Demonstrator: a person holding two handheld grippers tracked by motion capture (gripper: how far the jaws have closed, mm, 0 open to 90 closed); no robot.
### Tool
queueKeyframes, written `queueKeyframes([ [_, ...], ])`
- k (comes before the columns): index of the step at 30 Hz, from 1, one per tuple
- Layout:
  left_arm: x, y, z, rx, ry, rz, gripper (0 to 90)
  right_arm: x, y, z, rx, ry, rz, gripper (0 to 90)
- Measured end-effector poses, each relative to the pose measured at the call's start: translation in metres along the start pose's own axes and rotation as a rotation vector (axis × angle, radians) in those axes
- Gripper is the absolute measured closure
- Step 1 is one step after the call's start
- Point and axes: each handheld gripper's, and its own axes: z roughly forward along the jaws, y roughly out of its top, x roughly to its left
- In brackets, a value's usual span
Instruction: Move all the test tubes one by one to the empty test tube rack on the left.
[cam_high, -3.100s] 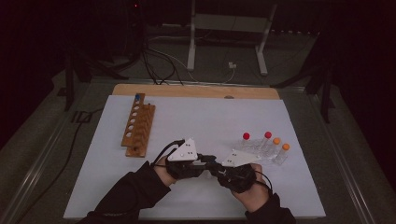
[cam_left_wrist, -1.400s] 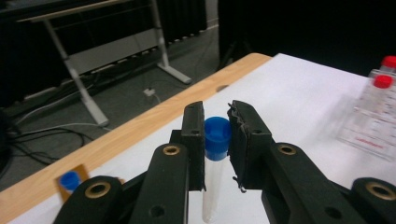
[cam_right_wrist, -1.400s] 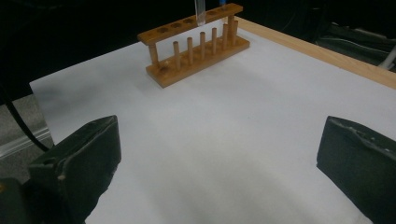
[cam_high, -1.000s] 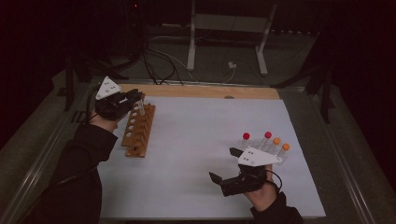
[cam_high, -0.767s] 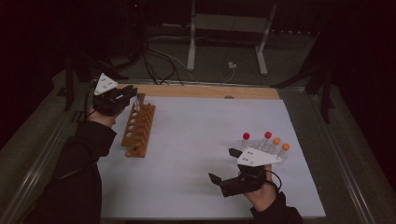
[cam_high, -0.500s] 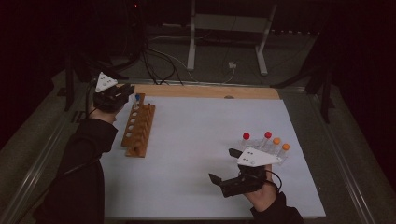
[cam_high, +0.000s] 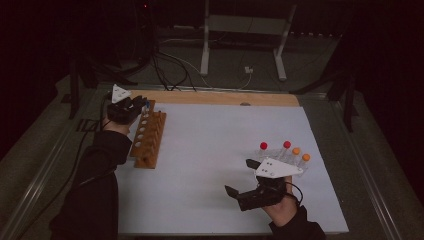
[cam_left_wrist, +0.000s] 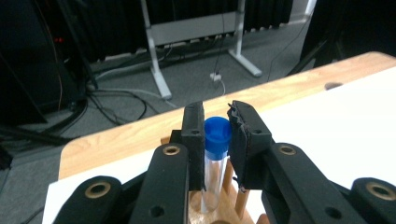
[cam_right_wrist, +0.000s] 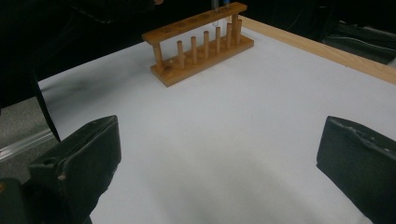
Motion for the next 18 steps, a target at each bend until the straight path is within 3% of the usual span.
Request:
queueKeyframes([
  [8,0.001,-0.014,0.010,0.051,0.001,-0.017,77.6,0.000,0.001,-0.001,-0.004,0.002,-0.002,0.0],
  [15,0.002,-0.019,0.013,0.067,0.002,-0.021,77.6,0.001,0.001,-0.002,-0.004,0.006,-0.003,0.0],
  [18,0.000,-0.021,0.015,0.083,0.007,-0.010,77.5,0.001,0.001,-0.002,-0.002,0.009,-0.005,0.0],
])
